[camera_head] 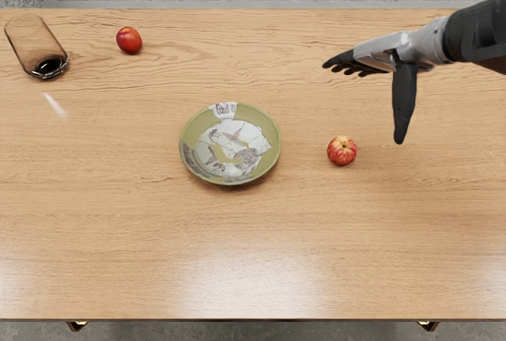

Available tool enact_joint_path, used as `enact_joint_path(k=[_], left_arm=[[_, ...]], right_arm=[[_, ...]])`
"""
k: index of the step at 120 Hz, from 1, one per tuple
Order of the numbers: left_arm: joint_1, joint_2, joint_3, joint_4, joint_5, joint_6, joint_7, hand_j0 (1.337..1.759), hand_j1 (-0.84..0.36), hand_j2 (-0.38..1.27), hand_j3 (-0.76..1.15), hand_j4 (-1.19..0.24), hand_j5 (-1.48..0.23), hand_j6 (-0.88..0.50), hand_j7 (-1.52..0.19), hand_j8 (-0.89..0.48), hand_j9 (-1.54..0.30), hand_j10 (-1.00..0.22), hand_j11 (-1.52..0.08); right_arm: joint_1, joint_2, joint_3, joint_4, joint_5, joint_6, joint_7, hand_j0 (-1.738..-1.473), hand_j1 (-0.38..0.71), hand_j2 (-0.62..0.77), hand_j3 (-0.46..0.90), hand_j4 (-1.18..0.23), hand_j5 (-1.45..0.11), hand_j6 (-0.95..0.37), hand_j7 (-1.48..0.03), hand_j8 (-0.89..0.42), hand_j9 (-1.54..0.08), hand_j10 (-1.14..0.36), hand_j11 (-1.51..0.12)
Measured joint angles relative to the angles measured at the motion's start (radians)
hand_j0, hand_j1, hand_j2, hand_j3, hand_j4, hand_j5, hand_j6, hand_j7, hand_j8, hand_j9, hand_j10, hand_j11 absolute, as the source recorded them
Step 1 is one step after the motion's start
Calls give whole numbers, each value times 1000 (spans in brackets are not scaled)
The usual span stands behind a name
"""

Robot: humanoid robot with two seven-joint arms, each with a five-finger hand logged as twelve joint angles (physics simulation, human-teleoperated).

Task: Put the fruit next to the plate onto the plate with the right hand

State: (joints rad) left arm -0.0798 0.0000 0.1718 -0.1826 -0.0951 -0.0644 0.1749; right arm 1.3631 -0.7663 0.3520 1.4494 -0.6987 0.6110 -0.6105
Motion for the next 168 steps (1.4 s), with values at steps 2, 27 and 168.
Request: enact_joint_path(k=[2, 27, 168], left_arm=[[0, 0, 0, 0, 0, 0, 0, 1658, 349, 0, 0, 0, 0, 0, 0, 0, 0, 0, 0], [0, 0, 0, 0, 0, 0, 0, 1658, 349, 0, 0, 0, 0, 0, 0, 0, 0, 0, 0], [0, 0, 0, 0, 0, 0, 0, 1658, 349, 0, 0, 0, 0, 0, 0, 0, 0, 0, 0]], right_arm=[[-6, 4, 0, 12, -24, 0, 0, -1658, -349, 0, 0, -3, 0, -5, 0, -4, 0, -3, 0], [-138, 54, 0, 116, -279, -97, 0, -1658, -349, 0, 0, -3, 0, -4, 0, -3, 0, -2, 0], [-458, 192, -1, 113, -771, -477, 0, -1658, -167, -28, 0, -157, -199, -159, -199, -157, -199, -156, -199]])
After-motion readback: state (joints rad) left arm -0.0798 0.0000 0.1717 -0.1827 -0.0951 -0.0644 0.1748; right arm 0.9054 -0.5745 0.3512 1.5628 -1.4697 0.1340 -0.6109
